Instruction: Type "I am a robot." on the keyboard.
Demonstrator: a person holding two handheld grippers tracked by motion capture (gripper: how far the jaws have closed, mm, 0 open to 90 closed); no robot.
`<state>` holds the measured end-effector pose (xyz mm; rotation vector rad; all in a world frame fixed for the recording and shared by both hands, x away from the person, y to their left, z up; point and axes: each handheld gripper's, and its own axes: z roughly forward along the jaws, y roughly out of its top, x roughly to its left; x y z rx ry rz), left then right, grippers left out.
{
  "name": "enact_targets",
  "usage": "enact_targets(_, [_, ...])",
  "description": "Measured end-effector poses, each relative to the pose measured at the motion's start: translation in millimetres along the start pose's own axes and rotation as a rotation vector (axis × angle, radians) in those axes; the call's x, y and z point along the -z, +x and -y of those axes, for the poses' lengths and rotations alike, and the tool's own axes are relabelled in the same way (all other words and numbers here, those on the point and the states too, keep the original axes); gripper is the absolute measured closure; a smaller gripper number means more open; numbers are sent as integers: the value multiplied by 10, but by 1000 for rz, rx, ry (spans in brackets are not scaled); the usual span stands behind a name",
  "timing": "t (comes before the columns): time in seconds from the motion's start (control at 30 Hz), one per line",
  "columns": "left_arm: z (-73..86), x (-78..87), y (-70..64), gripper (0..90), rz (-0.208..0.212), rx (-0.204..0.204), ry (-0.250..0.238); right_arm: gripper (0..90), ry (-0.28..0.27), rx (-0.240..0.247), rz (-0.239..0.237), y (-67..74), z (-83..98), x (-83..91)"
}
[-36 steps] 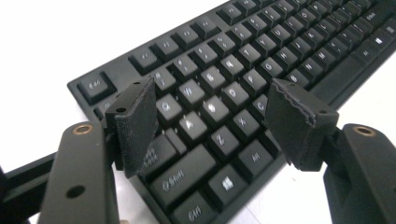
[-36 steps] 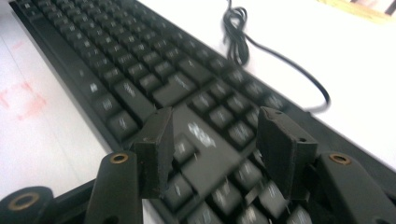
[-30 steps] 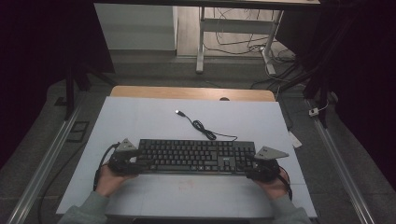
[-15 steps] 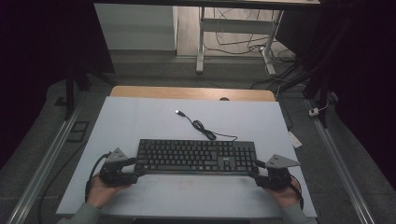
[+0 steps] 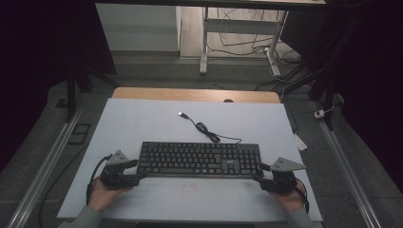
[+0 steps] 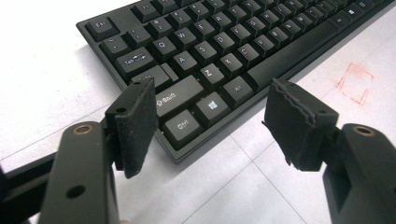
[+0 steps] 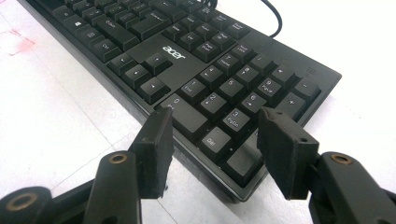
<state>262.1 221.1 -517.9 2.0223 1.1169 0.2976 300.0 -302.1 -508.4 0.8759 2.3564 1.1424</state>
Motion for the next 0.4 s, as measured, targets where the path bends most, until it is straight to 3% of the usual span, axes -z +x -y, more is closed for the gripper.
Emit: enact_targets(0.4, [-1,-4,-3,340,0,0,1,461,1,2,2,6,-1,-5])
